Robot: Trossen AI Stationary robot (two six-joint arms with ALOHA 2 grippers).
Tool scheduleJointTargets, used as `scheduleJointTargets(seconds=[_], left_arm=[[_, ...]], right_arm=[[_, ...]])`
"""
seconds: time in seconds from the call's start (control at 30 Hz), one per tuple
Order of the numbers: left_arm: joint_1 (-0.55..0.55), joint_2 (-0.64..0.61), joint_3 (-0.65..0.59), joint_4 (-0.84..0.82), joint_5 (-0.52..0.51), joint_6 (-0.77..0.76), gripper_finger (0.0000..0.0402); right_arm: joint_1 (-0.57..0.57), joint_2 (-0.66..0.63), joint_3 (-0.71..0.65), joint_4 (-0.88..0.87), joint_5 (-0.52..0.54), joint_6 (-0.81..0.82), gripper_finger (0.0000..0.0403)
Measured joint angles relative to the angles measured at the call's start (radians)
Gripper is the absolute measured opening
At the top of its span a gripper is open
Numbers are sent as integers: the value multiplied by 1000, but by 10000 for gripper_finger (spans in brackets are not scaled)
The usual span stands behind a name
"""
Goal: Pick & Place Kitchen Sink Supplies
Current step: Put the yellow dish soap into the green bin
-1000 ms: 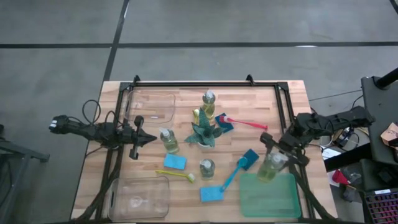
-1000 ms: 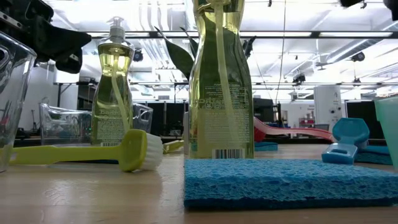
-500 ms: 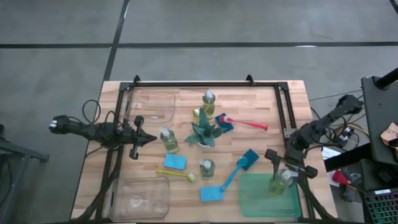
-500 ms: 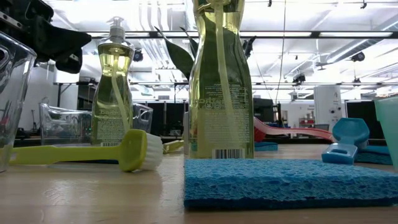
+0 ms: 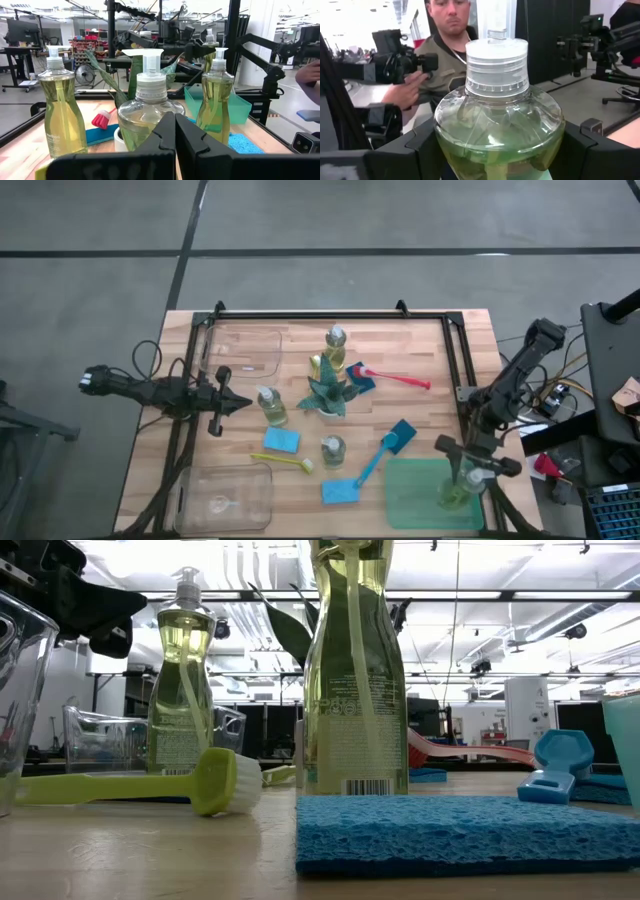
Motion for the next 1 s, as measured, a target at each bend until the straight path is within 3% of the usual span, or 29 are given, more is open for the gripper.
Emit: scheduleJointTargets(seconds=[0.4,0.8,1.0], left_arm=[[0,0,0,0,0,0,0],[0,0,0,0,0,0,0],[0,0,0,0,0,0,0]], right_arm=[[120,88,-21,0,54,-32,258],[195,209,-21,45,176,-80,259],[207,247,-21,106,175,-52,286]])
